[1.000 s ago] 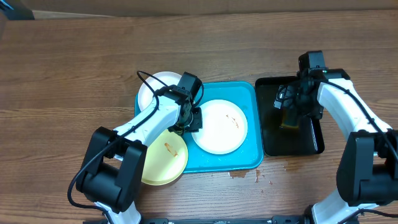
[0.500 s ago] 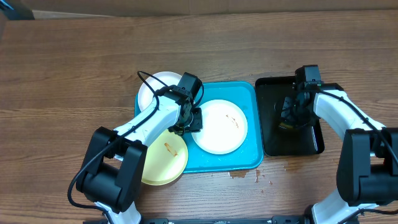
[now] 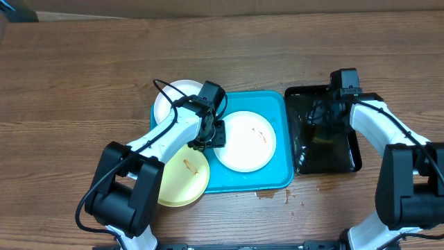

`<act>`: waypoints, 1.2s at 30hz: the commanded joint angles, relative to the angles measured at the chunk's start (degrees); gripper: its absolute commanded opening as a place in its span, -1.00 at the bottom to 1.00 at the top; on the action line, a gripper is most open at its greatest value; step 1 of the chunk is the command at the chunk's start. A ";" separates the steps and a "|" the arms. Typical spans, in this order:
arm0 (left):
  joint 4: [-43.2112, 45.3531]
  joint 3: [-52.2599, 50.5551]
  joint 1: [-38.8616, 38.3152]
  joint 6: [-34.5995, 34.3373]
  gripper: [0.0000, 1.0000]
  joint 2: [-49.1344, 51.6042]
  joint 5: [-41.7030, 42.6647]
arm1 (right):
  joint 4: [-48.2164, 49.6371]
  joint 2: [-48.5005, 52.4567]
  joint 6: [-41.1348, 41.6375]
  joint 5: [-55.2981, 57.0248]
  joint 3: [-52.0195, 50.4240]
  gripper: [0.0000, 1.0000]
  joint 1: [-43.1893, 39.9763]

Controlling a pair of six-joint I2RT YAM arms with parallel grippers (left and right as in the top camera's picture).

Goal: Clean dirty plates on tray and stack at the side
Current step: 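Lift the green sponge from the water with the right gripper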

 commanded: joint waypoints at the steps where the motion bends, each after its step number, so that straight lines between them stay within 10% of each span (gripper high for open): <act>1: -0.37 -0.35 -0.39 0.04 -0.11 0.83 -0.37 | 0.61 -0.15 0.09 0.79 -0.35 -0.10 -0.15; 7: -0.37 -0.35 -0.37 0.04 -0.13 0.83 -0.35 | 2.23 -0.15 0.07 2.93 -2.08 -0.39 -0.15; 11: -0.39 -0.35 -0.39 0.04 -0.09 0.83 -0.33 | 2.34 -0.15 0.07 2.91 -2.19 0.51 -0.15; 12: -0.39 -0.35 -0.39 0.04 -0.08 0.83 -0.35 | 2.49 -0.15 0.07 2.89 -2.19 0.45 -0.15; 13: -0.39 -0.35 -0.39 0.04 -0.09 0.83 -0.35 | 2.73 -0.15 0.07 2.91 -2.19 -0.56 -0.15; 15: -0.39 -0.35 -0.39 0.04 -0.12 0.83 -0.35 | 2.78 -0.15 0.07 2.91 -2.19 -0.88 -0.15; 27: -0.37 -0.35 -0.39 0.04 -0.90 0.83 0.33 | -4.57 -0.61 0.02 2.89 2.47 -0.93 -0.15; 36: -0.20 -0.35 -0.39 0.07 -0.92 0.83 0.35 | -7.85 -0.61 -1.29 2.84 5.25 -0.92 -0.04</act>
